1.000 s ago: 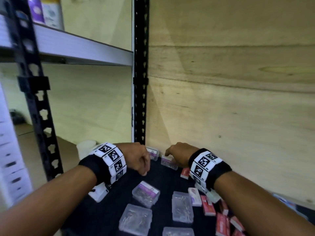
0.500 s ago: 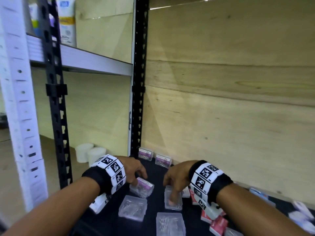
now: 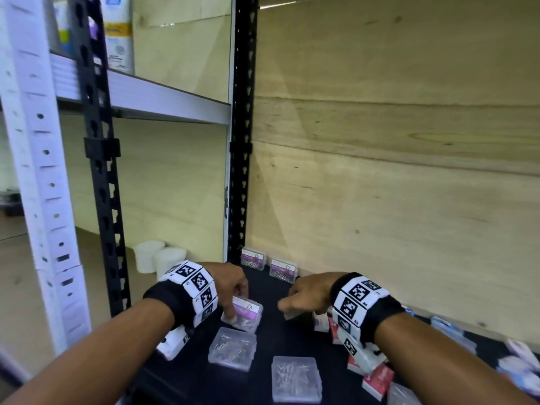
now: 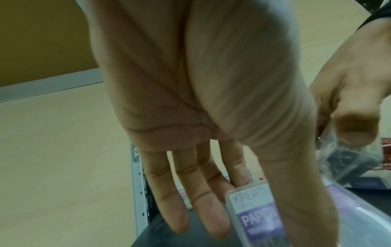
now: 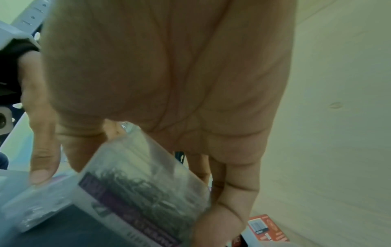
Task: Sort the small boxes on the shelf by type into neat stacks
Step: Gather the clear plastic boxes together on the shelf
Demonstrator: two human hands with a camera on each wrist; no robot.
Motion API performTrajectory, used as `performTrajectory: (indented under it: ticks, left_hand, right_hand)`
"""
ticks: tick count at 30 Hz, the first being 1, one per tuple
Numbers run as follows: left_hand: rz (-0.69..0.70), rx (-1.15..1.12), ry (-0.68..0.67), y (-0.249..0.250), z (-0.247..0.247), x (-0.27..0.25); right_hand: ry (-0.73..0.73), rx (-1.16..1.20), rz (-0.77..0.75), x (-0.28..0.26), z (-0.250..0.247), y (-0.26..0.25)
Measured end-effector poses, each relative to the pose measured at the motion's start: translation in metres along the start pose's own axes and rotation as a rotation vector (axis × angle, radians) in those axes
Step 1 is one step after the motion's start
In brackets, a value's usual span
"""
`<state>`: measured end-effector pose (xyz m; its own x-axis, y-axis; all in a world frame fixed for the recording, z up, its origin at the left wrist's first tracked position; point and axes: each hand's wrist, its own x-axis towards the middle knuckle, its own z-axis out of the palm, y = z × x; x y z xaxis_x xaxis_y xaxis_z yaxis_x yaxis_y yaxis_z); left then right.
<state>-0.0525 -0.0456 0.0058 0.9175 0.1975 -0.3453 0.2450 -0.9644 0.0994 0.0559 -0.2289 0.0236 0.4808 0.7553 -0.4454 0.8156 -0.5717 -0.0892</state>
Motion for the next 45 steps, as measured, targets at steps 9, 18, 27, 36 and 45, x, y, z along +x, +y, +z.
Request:
performTrajectory:
  ticks: [9, 18, 27, 36, 45]
  left_hand:
    - [-0.032, -0.089, 0.069, -0.014, -0.002, 0.003]
    - [-0.069, -0.108, 0.108, -0.029, 0.002, 0.007]
    - [-0.097, -0.088, 0.176, -0.040, 0.003, 0.014]
    - [-0.097, -0.073, 0.201, -0.050, -0.002, 0.031]
    - [-0.080, -0.058, 0.252, -0.064, -0.008, 0.056]
  right_hand:
    - [0.075, -0.027, 0.062, 0.015, 0.003, 0.009]
    - [0.187, -0.102, -0.042, 0.035, 0.005, 0.013]
    - [0.222, -0.069, -0.093, 0.034, -0.005, 0.018]
    - [0.294, 0.033, -0.093, 0.042, -0.016, 0.025]
    - [0.257, -0.025, -0.107, 0.067, -0.017, 0.022]
